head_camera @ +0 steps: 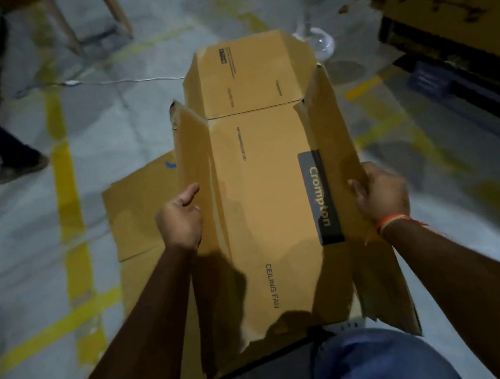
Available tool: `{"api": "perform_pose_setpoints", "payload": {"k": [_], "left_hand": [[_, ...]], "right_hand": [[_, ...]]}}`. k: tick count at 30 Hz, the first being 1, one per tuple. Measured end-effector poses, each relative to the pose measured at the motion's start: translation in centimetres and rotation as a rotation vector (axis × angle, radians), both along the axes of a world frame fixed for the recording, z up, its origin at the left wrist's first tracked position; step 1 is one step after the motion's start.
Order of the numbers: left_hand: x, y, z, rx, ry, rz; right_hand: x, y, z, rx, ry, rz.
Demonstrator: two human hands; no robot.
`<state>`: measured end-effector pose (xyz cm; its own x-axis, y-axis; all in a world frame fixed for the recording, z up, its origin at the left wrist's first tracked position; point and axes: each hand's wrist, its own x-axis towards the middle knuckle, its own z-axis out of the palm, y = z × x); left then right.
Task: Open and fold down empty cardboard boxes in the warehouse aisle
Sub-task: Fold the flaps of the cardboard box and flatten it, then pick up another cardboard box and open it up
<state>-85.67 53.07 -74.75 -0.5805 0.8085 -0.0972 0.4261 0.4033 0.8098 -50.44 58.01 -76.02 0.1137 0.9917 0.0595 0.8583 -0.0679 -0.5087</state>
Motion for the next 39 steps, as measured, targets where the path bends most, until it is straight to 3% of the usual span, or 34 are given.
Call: {"api": "perform_pose_setpoints", "payload": {"k": [7,10,13,18,24,29,39], "left_hand": [[-7.3,-6.6,-1.5,-0.091,0.092,0.129],[-8.8,-7.7,-3.6,-0.298,0.097,0.093],[-8.5,-7.2,-4.7,-0.495,0.171,0.123],[-6.8,-4.2,-5.9,-0.468,0.266,-0.109],[3.1,-0.8,-3.6,-0.322,0.248,-0.439],[14.8,0.8,0.0,-0.193,0.156,-0.794],[36.9,-6.2,9.9,-0.072,0.018,-1.303]], "right_hand": [[-9.0,-0.5,-0.8,-0.166,0.015,0.106],[-10.2,0.1,-1.9,-0.428,-0.038,0.121],[-10.1,0.0,-2.9,-0.51,-0.089,0.165],[-7.8,-1.0,-4.0,-0.532,-0.039,0.154],[-1.8,-4.9,-1.6,-0.476,0.1,0.05],[6.0,-11.7,2.0,-0.346,0.229,-0.167],[22.5,-28.3,10.0,-0.057,0.304,-0.63]]}}
